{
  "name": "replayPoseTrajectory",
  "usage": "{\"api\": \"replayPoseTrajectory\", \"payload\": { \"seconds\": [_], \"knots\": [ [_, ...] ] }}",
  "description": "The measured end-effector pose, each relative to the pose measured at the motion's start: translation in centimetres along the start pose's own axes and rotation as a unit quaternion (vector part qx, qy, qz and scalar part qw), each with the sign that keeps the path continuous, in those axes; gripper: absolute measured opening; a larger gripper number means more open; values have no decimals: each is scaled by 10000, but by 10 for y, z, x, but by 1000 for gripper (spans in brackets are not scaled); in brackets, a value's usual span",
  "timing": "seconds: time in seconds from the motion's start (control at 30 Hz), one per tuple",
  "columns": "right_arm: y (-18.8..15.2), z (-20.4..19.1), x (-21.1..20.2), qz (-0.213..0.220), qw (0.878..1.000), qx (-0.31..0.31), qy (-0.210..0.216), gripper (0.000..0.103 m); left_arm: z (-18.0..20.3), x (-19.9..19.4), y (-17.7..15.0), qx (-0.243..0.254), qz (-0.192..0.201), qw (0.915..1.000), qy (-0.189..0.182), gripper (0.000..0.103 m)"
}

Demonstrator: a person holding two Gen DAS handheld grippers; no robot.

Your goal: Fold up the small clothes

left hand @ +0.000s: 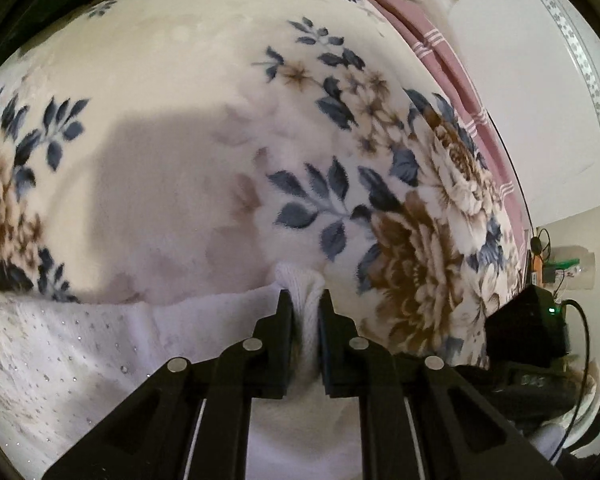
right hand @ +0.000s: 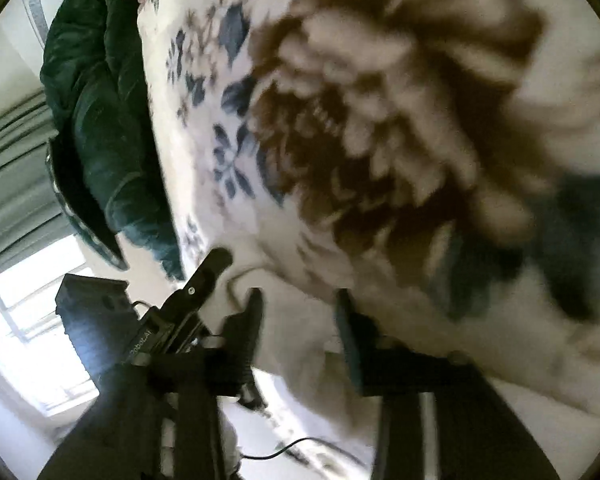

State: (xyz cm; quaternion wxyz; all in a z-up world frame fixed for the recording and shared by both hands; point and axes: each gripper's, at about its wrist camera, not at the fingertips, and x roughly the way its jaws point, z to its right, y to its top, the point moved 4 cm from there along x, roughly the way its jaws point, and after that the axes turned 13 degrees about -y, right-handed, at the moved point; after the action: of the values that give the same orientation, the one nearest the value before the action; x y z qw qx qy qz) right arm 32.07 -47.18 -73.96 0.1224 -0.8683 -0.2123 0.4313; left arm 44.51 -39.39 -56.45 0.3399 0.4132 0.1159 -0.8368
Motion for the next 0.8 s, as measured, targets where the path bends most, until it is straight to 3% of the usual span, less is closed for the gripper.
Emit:
{"api": "replayPoseTrajectory", "payload": {
  "seconds": [0.07, 0.1, 0.13, 0.3, 0.47, 0.53, 0.57, 0.67, 0.7, 0.73, 0.8],
  "knots": [
    [-2, -10, 7, -12, 9991, -362, -228, 41, 2, 2, 0, 14, 8, 10000, -18, 9],
    [-3, -17, 6, 132, 9976, -595, -319, 18, 3, 1, 0, 14, 15, 10000, -44, 9],
    [-5, -23, 6, 189, 9964, -733, -387, 4, 3, 0, 1, -5, 38, 10000, -75, 9],
    [-7, -33, -15, 844, 9873, -1047, -845, 2, -9, -6, 4, -128, 92, 9999, -50, 8],
    [7, -20, -39, 1294, 9731, -1099, -1559, 0, -30, -8, 5, -248, 62, 9994, 225, 8],
    [18, -8, -50, 1266, 9751, -971, -1537, 0, -36, -7, 5, -362, 53, 9992, 143, 8],
    [22, -2, -52, 1029, 9839, -736, -1261, 0, -36, -7, 5, -377, 56, 9992, 130, 8],
    [21, 1, -60, 601, 9950, -470, -647, 2, -27, -4, 3, -292, 24, 9996, 24, 9],
    [19, -1, -60, 528, 9957, -475, -588, 10, -25, -3, 3, -279, -8, 9996, -32, 11],
    [15, -3, -59, 418, 9964, -476, -558, 30, -23, -1, 3, -278, -61, 9995, -116, 12],
    [5, -7, -50, 92, 9974, -503, -505, 44, -24, -1, 4, -385, -92, 9991, -143, 17]
  ]
}}
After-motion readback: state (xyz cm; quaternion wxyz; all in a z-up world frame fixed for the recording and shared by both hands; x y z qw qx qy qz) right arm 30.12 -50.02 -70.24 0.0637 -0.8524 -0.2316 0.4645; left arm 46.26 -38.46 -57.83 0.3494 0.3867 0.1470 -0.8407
